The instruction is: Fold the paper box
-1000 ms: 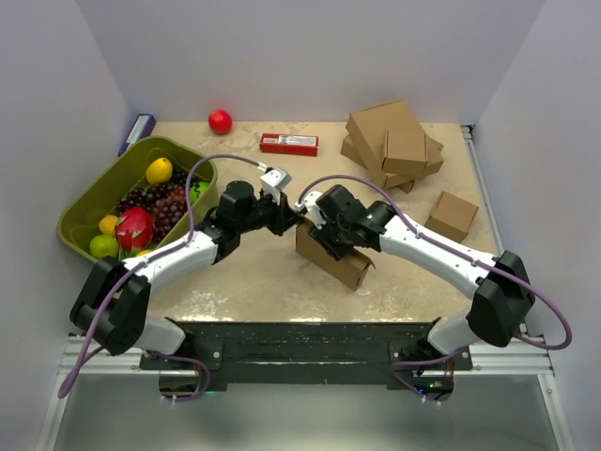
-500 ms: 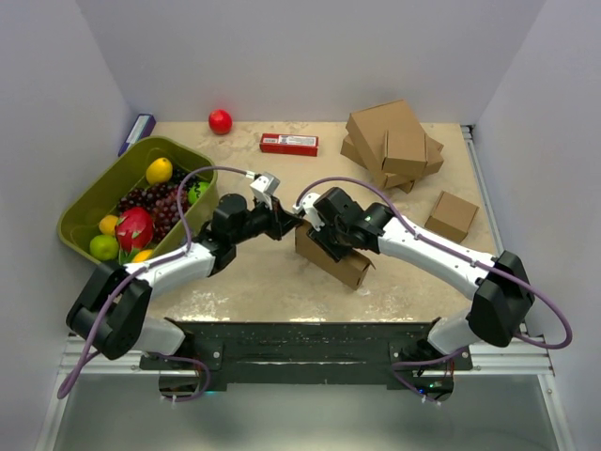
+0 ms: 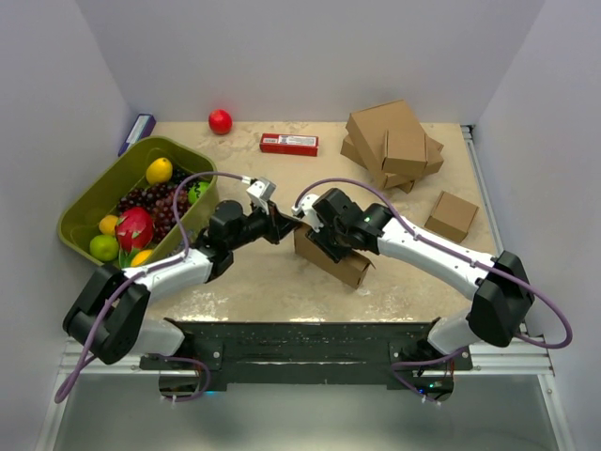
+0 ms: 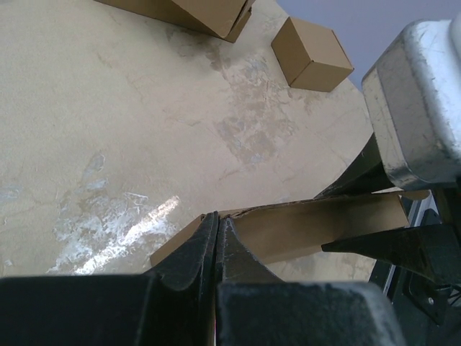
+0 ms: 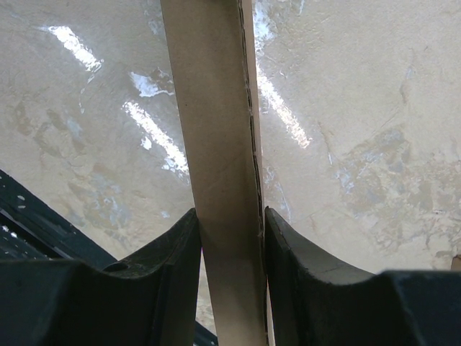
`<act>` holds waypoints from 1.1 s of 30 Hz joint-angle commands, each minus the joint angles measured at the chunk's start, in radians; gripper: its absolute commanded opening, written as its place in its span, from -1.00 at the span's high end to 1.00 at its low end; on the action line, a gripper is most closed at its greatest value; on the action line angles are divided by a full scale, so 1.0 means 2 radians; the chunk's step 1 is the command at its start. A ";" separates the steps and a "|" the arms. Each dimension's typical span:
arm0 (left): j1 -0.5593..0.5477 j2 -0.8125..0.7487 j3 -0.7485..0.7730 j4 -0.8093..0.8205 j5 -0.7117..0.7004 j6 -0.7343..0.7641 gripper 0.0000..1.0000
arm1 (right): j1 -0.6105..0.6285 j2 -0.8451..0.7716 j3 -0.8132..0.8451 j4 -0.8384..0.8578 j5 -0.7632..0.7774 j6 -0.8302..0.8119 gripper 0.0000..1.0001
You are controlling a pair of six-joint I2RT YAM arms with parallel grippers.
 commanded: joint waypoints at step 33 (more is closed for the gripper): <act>-0.048 -0.022 -0.032 -0.079 -0.088 0.074 1.00 | -0.007 0.005 -0.023 0.063 0.066 -0.001 0.93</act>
